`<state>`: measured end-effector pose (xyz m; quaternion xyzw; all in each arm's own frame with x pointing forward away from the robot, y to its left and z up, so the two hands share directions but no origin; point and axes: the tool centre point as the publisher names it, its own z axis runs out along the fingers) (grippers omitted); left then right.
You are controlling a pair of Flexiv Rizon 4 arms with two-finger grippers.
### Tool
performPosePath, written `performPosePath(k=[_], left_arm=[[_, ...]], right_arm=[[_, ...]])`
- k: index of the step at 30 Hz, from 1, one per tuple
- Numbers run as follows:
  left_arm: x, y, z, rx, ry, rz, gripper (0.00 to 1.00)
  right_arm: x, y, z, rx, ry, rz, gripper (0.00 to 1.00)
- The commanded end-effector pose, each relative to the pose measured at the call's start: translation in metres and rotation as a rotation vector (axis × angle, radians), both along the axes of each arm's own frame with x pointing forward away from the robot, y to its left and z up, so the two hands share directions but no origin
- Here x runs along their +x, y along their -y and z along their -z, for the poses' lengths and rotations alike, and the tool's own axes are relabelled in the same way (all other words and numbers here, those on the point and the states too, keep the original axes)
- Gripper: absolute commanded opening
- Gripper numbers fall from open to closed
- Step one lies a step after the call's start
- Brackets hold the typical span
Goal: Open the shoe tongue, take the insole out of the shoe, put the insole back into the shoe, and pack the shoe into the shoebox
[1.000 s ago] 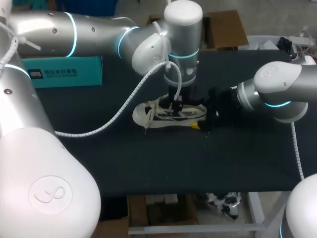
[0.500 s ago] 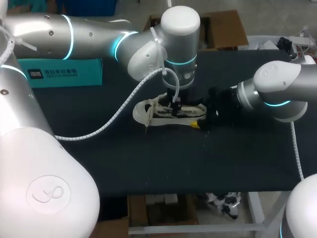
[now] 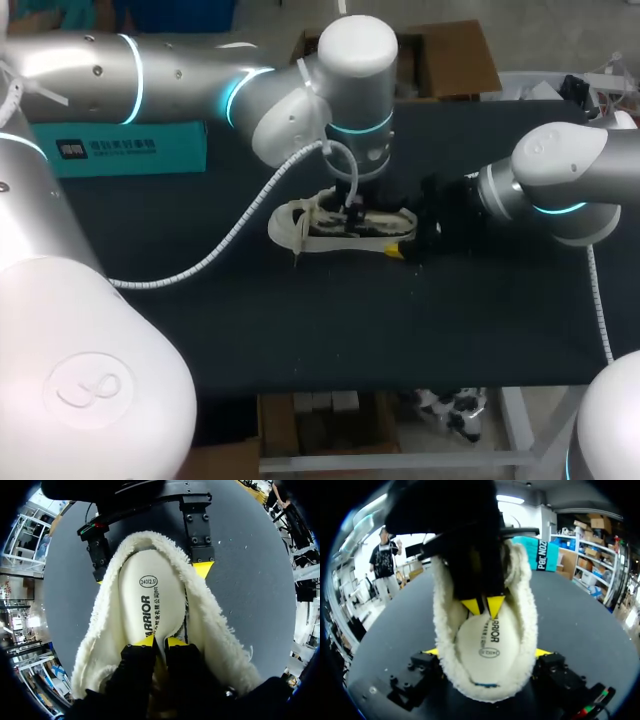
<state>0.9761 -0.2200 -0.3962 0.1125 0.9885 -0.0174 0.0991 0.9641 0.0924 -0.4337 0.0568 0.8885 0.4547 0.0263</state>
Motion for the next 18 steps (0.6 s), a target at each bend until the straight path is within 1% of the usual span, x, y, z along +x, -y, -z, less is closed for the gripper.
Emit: performPosePath(k=[1,4,5,7,9,12,18], left_arm=[[0.024,0.001,0.039,-0.068,-0.036,0.038,0.00],[0.015,0.004,0.007,-0.104,-0.048,0.062,0.00],[0.012,0.005,-0.003,-0.117,-0.061,0.073,0.00],[0.007,0.007,-0.020,-0.136,-0.071,0.088,0.00],[0.002,0.009,-0.034,-0.149,-0.096,0.112,0.00],[-0.004,0.014,-0.050,-0.169,-0.152,0.150,0.00],[-0.015,0.021,-0.066,-0.199,-0.205,0.170,0.00]], right_arm=[[-0.005,-0.003,0.009,0.003,0.000,-0.007,0.00],[-0.005,-0.003,0.009,0.003,0.000,-0.007,0.00],[-0.005,-0.003,0.009,0.003,0.000,-0.007,0.00],[-0.005,-0.003,0.009,0.003,0.000,-0.007,0.00],[-0.005,-0.003,0.009,0.003,0.000,-0.007,0.00],[-0.005,-0.003,0.009,0.003,0.000,-0.007,0.00],[-0.005,-0.003,0.009,0.003,0.000,-0.007,0.00]])
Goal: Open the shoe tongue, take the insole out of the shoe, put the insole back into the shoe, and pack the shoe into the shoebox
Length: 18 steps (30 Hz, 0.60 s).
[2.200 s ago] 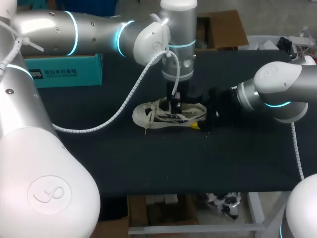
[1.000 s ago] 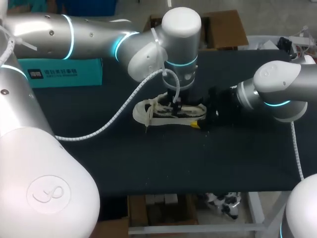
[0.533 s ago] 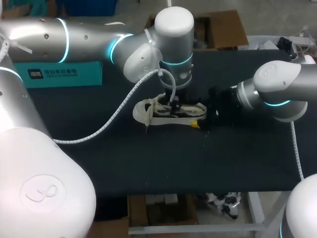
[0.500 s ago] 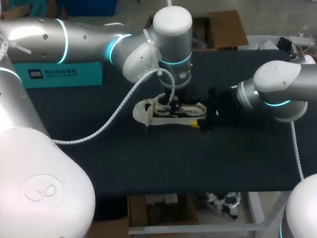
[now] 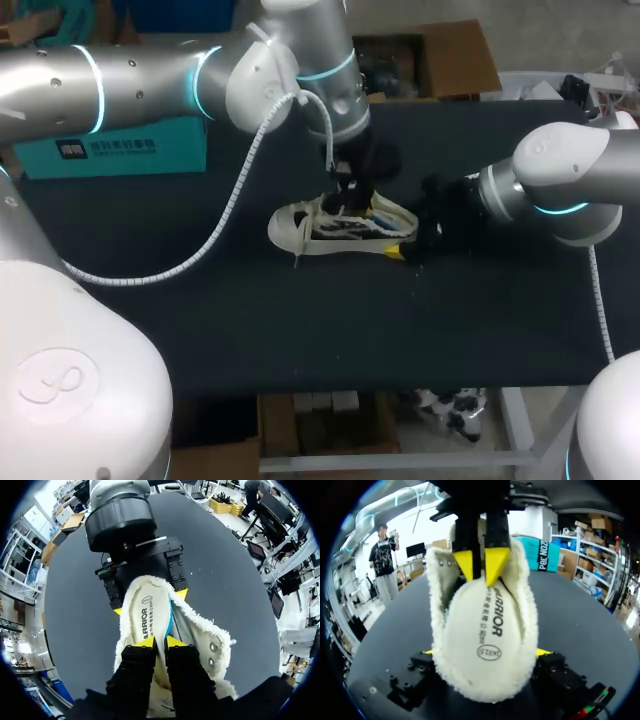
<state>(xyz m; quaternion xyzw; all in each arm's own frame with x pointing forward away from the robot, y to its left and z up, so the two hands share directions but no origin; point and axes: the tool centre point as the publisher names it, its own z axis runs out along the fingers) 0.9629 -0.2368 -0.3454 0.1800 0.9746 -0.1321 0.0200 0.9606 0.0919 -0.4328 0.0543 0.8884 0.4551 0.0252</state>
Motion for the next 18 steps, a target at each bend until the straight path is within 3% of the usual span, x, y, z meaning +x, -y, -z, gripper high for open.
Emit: performPosePath(k=[1,9,16,18], left_arm=[[-0.003,0.004,-0.018,-0.008,-0.031,0.007,0.00],[-0.012,-0.001,-0.028,-0.056,-0.066,0.010,0.00],[-0.022,0.000,-0.030,-0.025,-0.048,0.014,0.00],[-0.026,0.002,-0.029,-0.011,-0.039,0.019,0.24]], right_arm=[[-0.002,-0.003,0.010,0.002,0.000,-0.001,0.00],[-0.002,-0.003,0.010,0.002,0.000,-0.001,0.00],[-0.002,-0.003,0.010,0.002,0.000,-0.001,0.00],[-0.002,-0.003,0.010,0.002,0.000,-0.001,0.00]])
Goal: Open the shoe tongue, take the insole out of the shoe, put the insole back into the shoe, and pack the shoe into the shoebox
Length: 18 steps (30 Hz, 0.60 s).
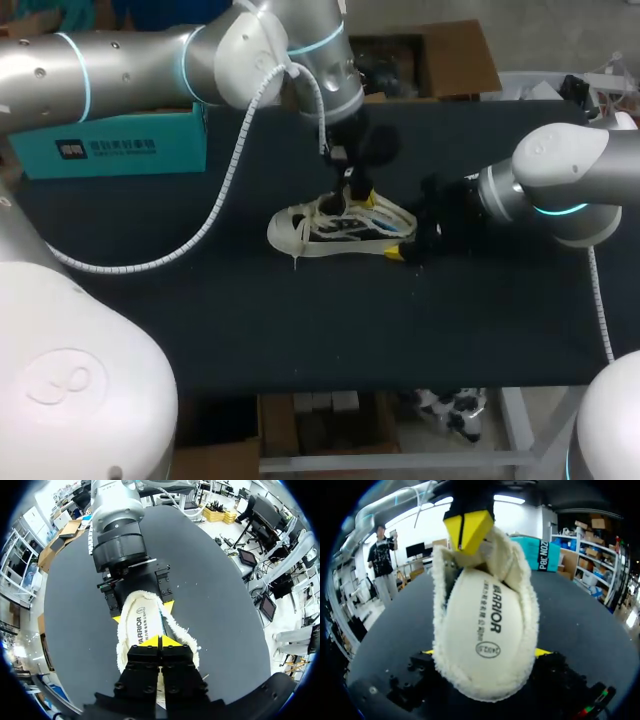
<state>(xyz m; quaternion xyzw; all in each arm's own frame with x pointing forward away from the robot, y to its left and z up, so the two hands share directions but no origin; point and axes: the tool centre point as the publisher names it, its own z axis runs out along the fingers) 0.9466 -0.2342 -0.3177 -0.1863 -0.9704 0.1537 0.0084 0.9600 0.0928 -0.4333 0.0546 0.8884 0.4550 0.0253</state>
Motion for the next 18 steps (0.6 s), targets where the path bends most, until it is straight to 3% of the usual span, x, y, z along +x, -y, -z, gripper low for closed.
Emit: performPosePath(k=[1,3,5,13,18], left_arm=[[-0.011,0.005,0.000,0.034,0.032,-0.004,0.27],[-0.014,0.007,0.004,0.053,0.044,-0.009,0.36],[-0.014,0.008,0.009,0.067,0.045,-0.014,0.38],[-0.010,0.006,0.022,0.093,0.053,-0.037,0.31],[-0.009,0.005,0.022,0.105,0.064,-0.035,0.31]], right_arm=[[-0.001,-0.002,0.010,0.002,0.000,-0.002,0.00],[-0.001,-0.002,0.010,0.002,0.000,-0.002,0.00],[-0.001,-0.002,0.010,0.002,0.000,-0.002,0.00],[-0.001,-0.002,0.010,0.002,0.000,-0.002,0.00],[-0.001,-0.002,0.010,0.002,0.000,-0.002,0.00]])
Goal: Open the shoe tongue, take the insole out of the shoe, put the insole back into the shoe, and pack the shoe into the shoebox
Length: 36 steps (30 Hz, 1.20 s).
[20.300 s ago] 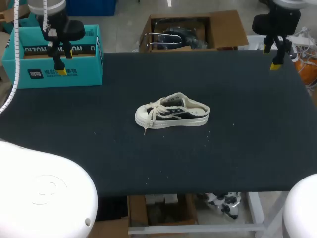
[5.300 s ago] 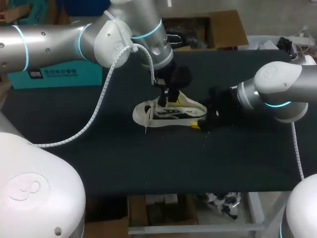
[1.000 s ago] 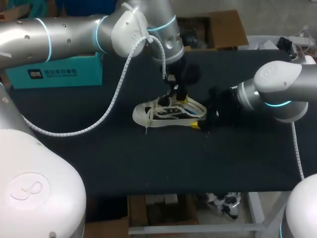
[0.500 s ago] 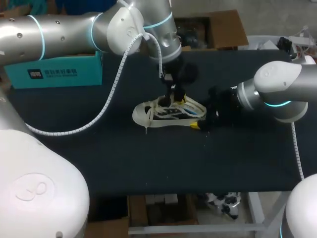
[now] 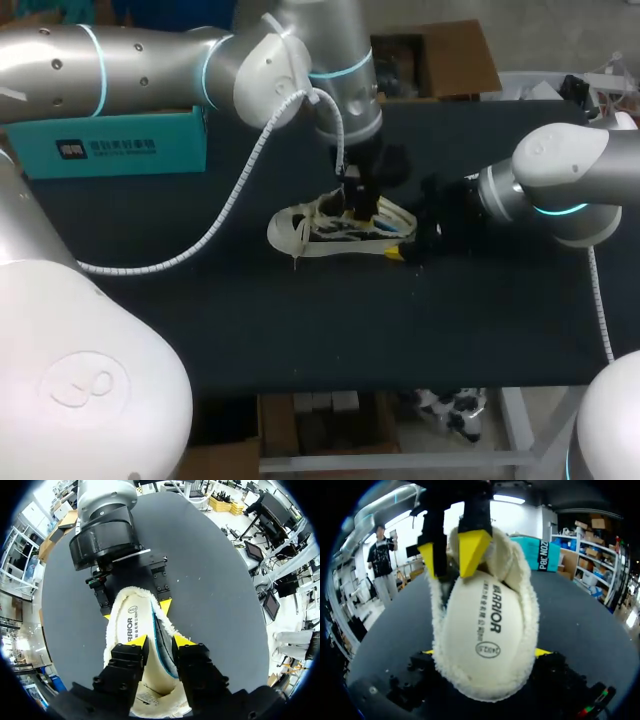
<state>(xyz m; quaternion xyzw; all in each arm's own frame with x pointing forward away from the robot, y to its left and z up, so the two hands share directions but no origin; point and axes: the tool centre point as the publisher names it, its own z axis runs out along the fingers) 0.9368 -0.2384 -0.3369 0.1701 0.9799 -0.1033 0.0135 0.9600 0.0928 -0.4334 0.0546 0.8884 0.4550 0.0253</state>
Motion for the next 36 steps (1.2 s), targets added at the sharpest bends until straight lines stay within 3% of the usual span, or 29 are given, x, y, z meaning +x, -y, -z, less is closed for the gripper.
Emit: performPosePath(k=[1,10,20,22,31,36], left_arm=[[0.000,0.002,0.005,0.025,0.017,0.003,0.31],[0.005,0.004,0.029,0.084,0.056,-0.027,0.29],[0.015,0.004,0.041,0.116,0.140,-0.059,0.33],[0.020,0.004,0.047,0.132,0.165,-0.067,0.35],[0.032,0.004,0.082,0.148,0.173,-0.055,0.38],[0.044,0.006,0.097,0.160,0.235,-0.086,0.29]], right_arm=[[-0.001,-0.002,0.010,0.002,0.000,-0.002,0.00],[-0.001,-0.002,0.010,0.002,0.000,-0.002,0.00],[-0.001,-0.002,0.010,0.002,0.000,-0.002,0.00],[-0.001,-0.002,0.010,0.002,0.000,-0.002,0.00],[-0.001,-0.002,0.010,0.002,0.000,-0.002,0.00],[-0.001,-0.002,0.010,0.002,0.000,-0.002,0.00]])
